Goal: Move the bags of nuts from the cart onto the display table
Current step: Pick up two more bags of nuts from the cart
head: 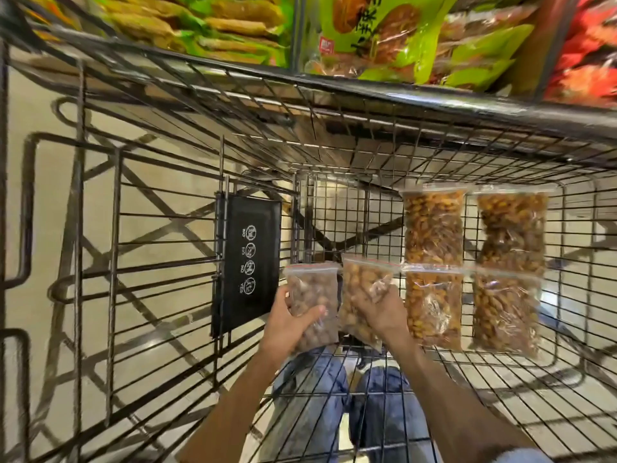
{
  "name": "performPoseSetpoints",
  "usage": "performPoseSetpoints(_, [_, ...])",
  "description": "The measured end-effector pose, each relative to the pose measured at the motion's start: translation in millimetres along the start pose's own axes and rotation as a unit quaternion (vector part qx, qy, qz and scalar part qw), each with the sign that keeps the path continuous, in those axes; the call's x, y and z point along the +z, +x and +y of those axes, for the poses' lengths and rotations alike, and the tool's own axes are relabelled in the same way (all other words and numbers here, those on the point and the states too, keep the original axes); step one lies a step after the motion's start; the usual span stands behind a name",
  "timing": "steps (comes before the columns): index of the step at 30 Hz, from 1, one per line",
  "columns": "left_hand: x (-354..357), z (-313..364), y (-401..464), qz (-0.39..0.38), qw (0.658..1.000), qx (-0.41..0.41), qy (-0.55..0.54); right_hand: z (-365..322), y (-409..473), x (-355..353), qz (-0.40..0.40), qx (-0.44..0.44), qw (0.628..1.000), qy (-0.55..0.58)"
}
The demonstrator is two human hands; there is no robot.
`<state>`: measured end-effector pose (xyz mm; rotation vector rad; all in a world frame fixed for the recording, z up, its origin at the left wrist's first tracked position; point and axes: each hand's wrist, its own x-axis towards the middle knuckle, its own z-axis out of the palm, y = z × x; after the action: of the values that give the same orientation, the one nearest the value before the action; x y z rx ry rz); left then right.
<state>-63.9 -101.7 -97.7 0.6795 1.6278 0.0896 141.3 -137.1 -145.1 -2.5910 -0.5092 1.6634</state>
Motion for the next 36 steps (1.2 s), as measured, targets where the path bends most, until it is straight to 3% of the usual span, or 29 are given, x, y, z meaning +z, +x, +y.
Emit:
performPoseSetpoints(4, [-6,-1,-8,-0.034,0.999,0.009,-0.008,52,46,13,-0.024,-0.041,0.997,0.063])
performPoseSetpoints(10, [-11,23,-38,-0.074,0.997,0.018,-0.016,0,-66,-73,-0.065,-0.065,0.988,0.123])
performPoseSetpoints(15, [-3,63,-81,-0.087,0.996,0.019,-0.024,26,-112,-123,-0.044,-0.109,0.976,0.184])
performPoseSetpoints(20, [21,88,-117,-0.111,0.993,0.040,0.015,81,-155,-169,-0.029,-0.085,0.961,0.262])
performPoseSetpoints(23, [45,86,-123,-0.135,0.988,0.054,0.044,98,-194,-198,-0.014,-0.126,0.929,0.348])
performPoseSetpoints(28, [101,122,-225,-0.229,0.972,0.053,-0.006,139,-250,-243,0.004,-0.172,0.871,0.461])
performPoseSetpoints(31, [142,120,-259,-0.277,0.955,0.103,-0.004,188,-272,-271,0.010,-0.194,0.842,0.504])
performPoseSetpoints(36, [232,106,-323,-0.270,0.955,0.120,0.000,291,-304,-320,0.032,-0.217,0.811,0.542])
